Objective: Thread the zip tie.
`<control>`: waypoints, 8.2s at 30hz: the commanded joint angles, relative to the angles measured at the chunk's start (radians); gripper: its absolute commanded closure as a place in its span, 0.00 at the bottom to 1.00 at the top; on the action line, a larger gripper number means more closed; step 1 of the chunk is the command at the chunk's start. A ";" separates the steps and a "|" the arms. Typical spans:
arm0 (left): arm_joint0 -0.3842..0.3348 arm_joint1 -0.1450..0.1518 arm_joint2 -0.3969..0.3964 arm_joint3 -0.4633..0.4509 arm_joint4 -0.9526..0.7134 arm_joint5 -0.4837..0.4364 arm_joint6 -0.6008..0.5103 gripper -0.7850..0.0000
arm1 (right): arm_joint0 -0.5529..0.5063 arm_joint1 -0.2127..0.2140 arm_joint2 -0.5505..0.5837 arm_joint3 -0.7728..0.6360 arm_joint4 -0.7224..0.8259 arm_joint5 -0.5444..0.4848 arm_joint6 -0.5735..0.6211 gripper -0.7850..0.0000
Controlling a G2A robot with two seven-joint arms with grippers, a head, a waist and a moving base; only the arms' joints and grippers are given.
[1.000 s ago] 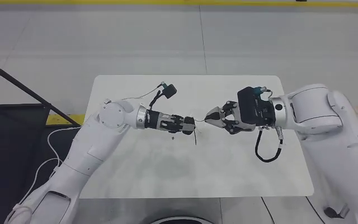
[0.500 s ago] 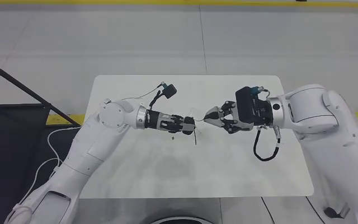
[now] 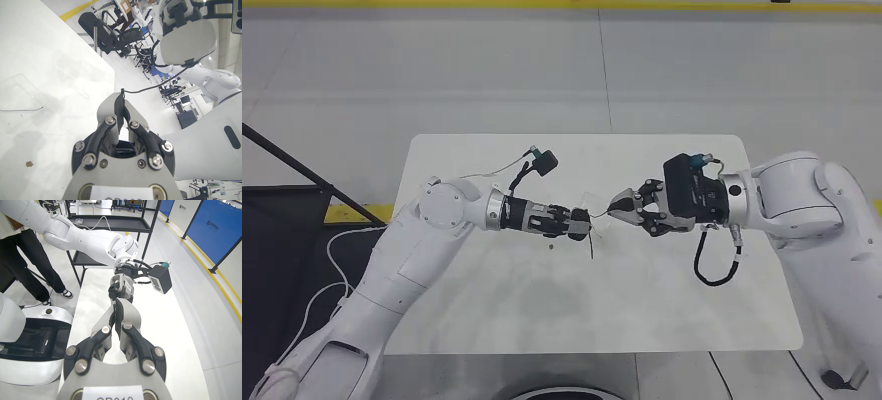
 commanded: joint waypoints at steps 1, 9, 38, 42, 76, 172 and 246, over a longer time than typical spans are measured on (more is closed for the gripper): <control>0.000 0.000 0.000 0.000 0.000 0.000 0.000 1.00 | -0.002 0.001 0.001 0.000 -0.008 0.000 -0.010 1.00; 0.000 0.000 0.000 0.000 0.000 0.000 0.000 1.00 | -0.008 0.002 0.005 -0.004 -0.060 0.000 -0.050 1.00; 0.000 0.000 0.000 0.000 0.000 0.000 0.000 1.00 | -0.065 -0.016 0.066 -0.073 -0.358 0.158 -0.211 1.00; 0.000 0.000 0.000 0.000 0.000 0.000 0.000 1.00 | -0.077 -0.018 0.075 -0.084 -0.392 0.174 -0.227 1.00; 0.000 0.000 0.000 0.000 0.000 0.000 0.000 1.00 | -0.104 -0.030 0.066 -0.153 -0.581 0.017 -0.278 1.00; 0.066 0.015 -0.011 -0.086 0.118 0.062 0.154 1.00 | -0.148 0.007 0.036 -0.220 -0.682 0.184 -0.244 0.16; 0.120 -0.008 -0.039 -0.175 0.490 -0.023 0.570 0.75 | -0.217 -0.052 0.014 0.086 0.014 0.325 -0.049 1.00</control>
